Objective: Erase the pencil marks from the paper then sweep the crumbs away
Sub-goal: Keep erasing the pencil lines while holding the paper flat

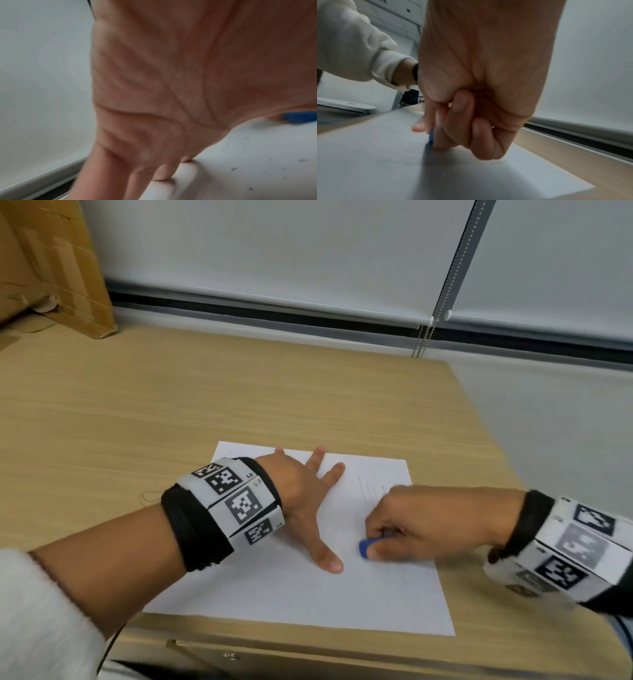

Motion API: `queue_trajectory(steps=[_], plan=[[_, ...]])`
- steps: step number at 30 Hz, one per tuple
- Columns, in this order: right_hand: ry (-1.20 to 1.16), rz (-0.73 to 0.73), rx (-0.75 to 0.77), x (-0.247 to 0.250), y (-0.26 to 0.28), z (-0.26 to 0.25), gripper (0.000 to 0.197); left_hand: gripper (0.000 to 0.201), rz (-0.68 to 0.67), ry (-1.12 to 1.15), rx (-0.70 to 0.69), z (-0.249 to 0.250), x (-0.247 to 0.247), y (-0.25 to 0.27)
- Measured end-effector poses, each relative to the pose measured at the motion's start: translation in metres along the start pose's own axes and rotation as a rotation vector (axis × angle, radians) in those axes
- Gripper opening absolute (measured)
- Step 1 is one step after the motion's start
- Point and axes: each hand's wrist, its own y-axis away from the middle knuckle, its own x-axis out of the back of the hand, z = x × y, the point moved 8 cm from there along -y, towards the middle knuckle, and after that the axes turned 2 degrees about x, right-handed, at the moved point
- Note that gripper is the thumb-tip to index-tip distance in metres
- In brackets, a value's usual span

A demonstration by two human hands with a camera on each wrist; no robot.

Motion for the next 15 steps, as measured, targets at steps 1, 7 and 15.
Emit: queue_trajectory(steps=[1, 7, 15], plan=[[-0.008, -0.023, 0.017, -0.003, 0.002, -0.005, 0.041, 0.140, -0.001, -0.002, -0.003, 0.000, -0.001, 0.000], [0.030, 0.060, -0.045, 0.012, -0.008, 0.009, 0.041, 0.144, -0.030, 0.008, 0.003, 0.000, -0.001, 0.000], [0.105, 0.074, -0.045, 0.016, -0.012, 0.002, 0.042, 0.143, -0.029, -0.003, 0.003, 0.001, -0.001, 0.002]])
